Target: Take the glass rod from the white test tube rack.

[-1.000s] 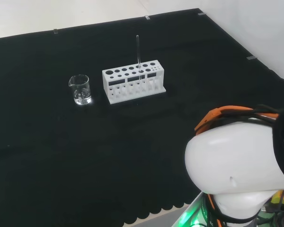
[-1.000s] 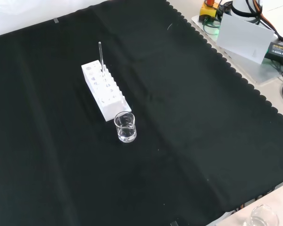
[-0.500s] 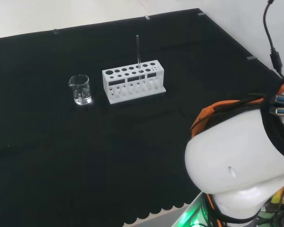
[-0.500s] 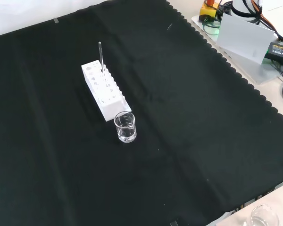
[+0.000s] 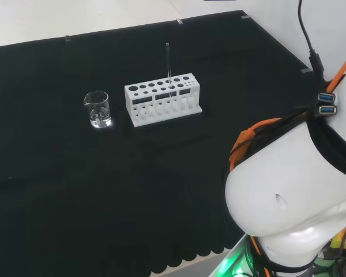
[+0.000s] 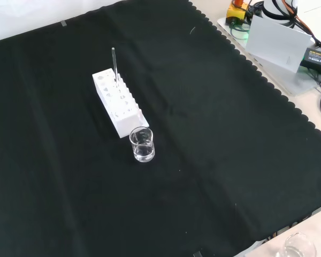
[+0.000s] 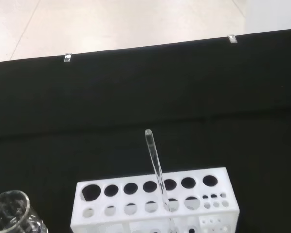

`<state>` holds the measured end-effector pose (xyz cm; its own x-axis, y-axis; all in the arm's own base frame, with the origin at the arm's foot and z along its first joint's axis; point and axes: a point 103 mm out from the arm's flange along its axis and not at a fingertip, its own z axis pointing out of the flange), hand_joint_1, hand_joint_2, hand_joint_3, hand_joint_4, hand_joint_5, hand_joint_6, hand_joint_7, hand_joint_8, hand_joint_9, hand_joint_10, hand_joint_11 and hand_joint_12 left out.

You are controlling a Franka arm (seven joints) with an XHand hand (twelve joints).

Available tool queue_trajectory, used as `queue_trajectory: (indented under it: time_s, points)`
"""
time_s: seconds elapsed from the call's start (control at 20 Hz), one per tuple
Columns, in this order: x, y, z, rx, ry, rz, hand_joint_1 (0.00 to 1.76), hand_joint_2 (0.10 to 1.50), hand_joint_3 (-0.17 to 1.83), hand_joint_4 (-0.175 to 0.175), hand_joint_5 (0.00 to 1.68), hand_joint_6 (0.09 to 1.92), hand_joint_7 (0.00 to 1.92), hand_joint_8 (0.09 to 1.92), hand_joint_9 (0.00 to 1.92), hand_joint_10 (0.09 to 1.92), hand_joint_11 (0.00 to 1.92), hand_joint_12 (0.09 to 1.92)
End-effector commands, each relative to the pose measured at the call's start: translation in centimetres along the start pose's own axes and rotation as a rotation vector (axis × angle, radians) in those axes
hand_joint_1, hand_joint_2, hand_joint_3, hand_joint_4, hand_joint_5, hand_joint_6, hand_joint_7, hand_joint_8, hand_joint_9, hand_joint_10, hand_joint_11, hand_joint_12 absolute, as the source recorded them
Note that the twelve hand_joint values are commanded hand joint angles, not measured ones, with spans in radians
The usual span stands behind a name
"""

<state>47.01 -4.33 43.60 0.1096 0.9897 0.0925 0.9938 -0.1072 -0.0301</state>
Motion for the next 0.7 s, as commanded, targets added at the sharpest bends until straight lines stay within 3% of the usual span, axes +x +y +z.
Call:
queue_trajectory:
  time_s: [0.05, 0.35, 0.7]
  points:
    - [-0.4, 2.4, 2.0, 0.002, 0.030, -0.007, 0.68, 1.16, -0.17, -0.112, 0.33, 0.09, 0.23, 0.82, 0.31, 0.81, 0.08, 1.44]
    - [-0.6, 2.9, 3.3, 0.004, 0.022, -0.020, 0.68, 1.16, -0.17, -0.111, 0.34, 0.09, 0.25, 0.82, 0.32, 0.80, 0.09, 1.44]
    - [-1.0, 3.8, 7.0, -0.006, 0.001, -0.053, 0.69, 1.16, -0.17, -0.109, 0.38, 0.09, 0.31, 0.81, 0.37, 0.78, 0.14, 1.42]
